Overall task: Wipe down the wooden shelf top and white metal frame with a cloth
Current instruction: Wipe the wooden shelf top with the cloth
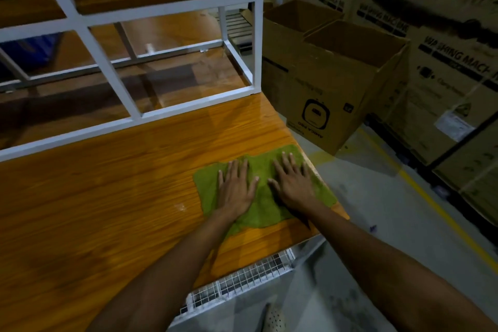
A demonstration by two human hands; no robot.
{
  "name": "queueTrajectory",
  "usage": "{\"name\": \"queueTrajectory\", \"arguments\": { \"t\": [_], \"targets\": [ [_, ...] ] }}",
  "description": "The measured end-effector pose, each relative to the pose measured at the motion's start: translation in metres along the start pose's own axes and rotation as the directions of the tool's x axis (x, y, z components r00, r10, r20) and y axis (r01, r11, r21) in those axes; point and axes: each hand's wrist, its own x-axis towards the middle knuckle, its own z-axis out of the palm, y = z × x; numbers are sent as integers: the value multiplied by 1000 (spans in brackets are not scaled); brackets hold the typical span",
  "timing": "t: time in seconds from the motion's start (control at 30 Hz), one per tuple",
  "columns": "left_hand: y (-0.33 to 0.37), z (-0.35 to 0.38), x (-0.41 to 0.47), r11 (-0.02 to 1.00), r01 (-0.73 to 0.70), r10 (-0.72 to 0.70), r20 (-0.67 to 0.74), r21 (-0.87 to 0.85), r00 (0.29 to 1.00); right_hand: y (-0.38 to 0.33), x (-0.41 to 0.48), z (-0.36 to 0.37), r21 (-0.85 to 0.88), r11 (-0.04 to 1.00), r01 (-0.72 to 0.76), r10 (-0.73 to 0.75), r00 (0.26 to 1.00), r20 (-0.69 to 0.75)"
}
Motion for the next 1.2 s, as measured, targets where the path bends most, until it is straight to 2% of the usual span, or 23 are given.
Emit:
{"name": "queueTrajectory", "arguments": {
  "t": [0.07, 0.13, 0.4, 0.67, 0.83, 1.1, 1.2],
  "targets": [
    [-3, 8, -6, 994, -12, 6, 57, 111, 998, 4, -1, 8, -21, 999, 43, -43, 999, 18],
    [-6, 10, -14, 991, -44, 35, 74, 125, 997, 4, -7, 12, -34, 999, 41, -41, 999, 11],
    [-14, 12, -41, 974, -93, 81, 69, 206, 994, -18, -55, 18, -6, 996, -92, 92, 995, -22],
    [-11, 17, -80, 962, -205, 197, 60, 178, 979, -27, -99, 26, -6, 982, -188, 187, 981, -58],
    [-4, 18, -95, 959, -226, 220, 52, 172, 974, -26, -119, 29, 41, 975, -218, 221, 971, -93],
    [-1, 15, -68, 948, -258, 249, 70, 184, 966, -23, -99, 25, 34, 947, -320, 321, 946, -47],
    [-2, 16, -69, 950, -250, 241, 70, 189, 968, -25, -88, 22, 25, 949, -314, 315, 948, -47]
  ]
}}
